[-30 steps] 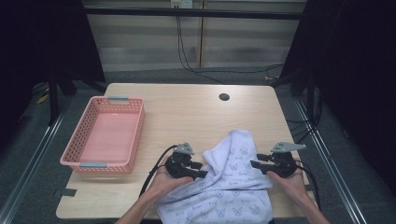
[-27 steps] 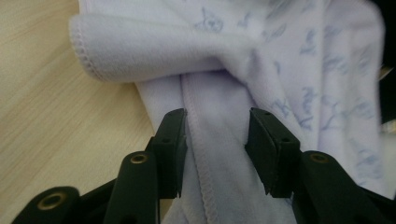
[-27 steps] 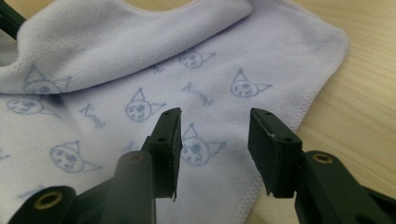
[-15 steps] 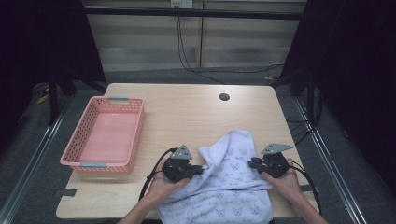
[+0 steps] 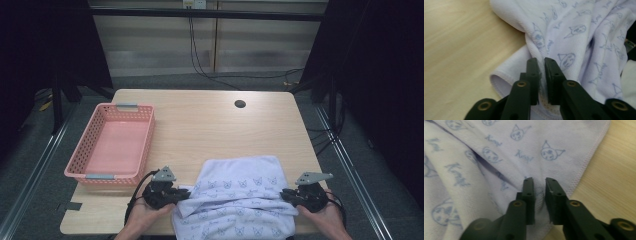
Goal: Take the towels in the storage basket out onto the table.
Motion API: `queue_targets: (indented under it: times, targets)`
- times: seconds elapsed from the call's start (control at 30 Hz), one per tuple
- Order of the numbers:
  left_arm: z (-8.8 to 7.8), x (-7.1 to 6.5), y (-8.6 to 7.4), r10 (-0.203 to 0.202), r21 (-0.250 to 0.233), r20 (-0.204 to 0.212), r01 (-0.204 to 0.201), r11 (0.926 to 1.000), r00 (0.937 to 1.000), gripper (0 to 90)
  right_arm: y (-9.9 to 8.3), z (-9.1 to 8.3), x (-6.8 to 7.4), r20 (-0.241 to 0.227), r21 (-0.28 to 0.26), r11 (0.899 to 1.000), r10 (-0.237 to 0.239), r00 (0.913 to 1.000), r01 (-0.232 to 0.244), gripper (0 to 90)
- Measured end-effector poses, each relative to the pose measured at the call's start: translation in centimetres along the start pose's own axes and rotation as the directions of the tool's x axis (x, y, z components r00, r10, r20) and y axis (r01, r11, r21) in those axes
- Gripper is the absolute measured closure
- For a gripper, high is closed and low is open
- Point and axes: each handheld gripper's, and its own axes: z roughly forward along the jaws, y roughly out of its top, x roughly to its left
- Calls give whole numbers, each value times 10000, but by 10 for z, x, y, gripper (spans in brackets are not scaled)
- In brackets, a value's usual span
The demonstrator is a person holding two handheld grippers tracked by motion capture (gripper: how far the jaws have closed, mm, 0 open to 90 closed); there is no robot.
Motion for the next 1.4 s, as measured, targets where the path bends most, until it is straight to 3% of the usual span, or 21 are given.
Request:
queue_targets:
  times: [0.07,0.1,0.23,0.33,0.47,0.57,0.63,0.7,0.73,0.8,0.83,0.87,0.93,1.0,1.03,1.1,1.17,1.27,1.33,1.37,1.4]
  targets:
    - [-2,5,4,-182,-518,64,185,9985,9998,695,3,-3,2,-72,-494,9988,-56,10000,52,680]
    - [-3,10,8,-238,-860,80,244,9960,9997,690,7,-4,-1,24,-830,9966,-6,10000,8,650]
    - [4,33,29,-850,-1649,-4,838,9827,9964,606,27,5,-20,235,-1472,9889,241,9994,-204,615]
    - [22,43,41,-1011,-1467,-300,957,9845,9944,521,42,24,-37,422,-1364,9903,340,9985,-280,575]
    - [47,50,46,-1058,-965,-120,1042,9899,9943,452,54,47,-56,686,-1155,9924,506,9964,-425,532]
    - [55,49,48,-957,-703,-242,938,9931,9951,427,59,57,-65,802,-1141,9920,627,9948,-533,514]
    - [58,50,48,-1150,-741,-226,1131,9908,9931,400,60,62,-68,774,-1066,9924,698,9946,-614,509]
    - [62,51,49,-1106,-535,-172,1096,9925,9937,426,61,66,-65,761,-1039,9937,505,9958,-425,531]
    - [65,52,49,-1127,-397,-159,1120,9929,9935,465,61,67,-65,709,-1075,9939,340,9969,-263,588]
    - [67,50,50,-850,-471,-212,840,9954,9962,666,61,65,-61,580,-1047,9941,341,9977,-279,717]
    - [65,48,52,-606,-686,-306,584,9959,9977,758,61,65,-60,415,-1018,9943,373,9984,-329,798]
    - [62,46,56,-646,-961,-112,633,9934,9978,827,61,65,-60,339,-1109,9936,264,9991,-225,835]
    - [53,36,65,-301,-1525,-30,293,9879,9995,865,62,62,-59,270,-1119,9932,363,9990,-331,854]
    - [49,21,74,17,-2046,336,52,9788,9994,869,62,58,-59,185,-1287,9907,464,9988,-436,858]
    - [49,9,78,464,-2080,345,-383,9774,9983,870,62,56,-59,194,-1370,9892,561,9982,-529,858]
    - [53,-17,84,1354,-2044,588,-1208,9714,9891,870,62,52,-60,172,-1555,9857,688,9975,-653,858]
    - [64,-41,86,2041,-1817,980,-1842,9660,9740,867,62,48,-61,186,-1681,9835,707,9973,-665,858]
    - [85,-63,78,2454,-981,1491,-2326,9676,9579,826,58,43,-60,162,-1778,9812,789,9968,-748,856]
    - [100,-70,69,2720,-303,1819,-2711,9621,9449,768,55,40,-59,156,-1722,9822,791,9967,-752,855]
    - [103,-71,66,2790,-47,1927,-2834,9590,9408,723,53,39,-58,148,-1695,9823,829,9964,-792,854]
    - [104,-71,65,2642,-26,2108,-2697,9629,9412,665,51,38,-58,181,-1647,9833,816,9965,-775,854]
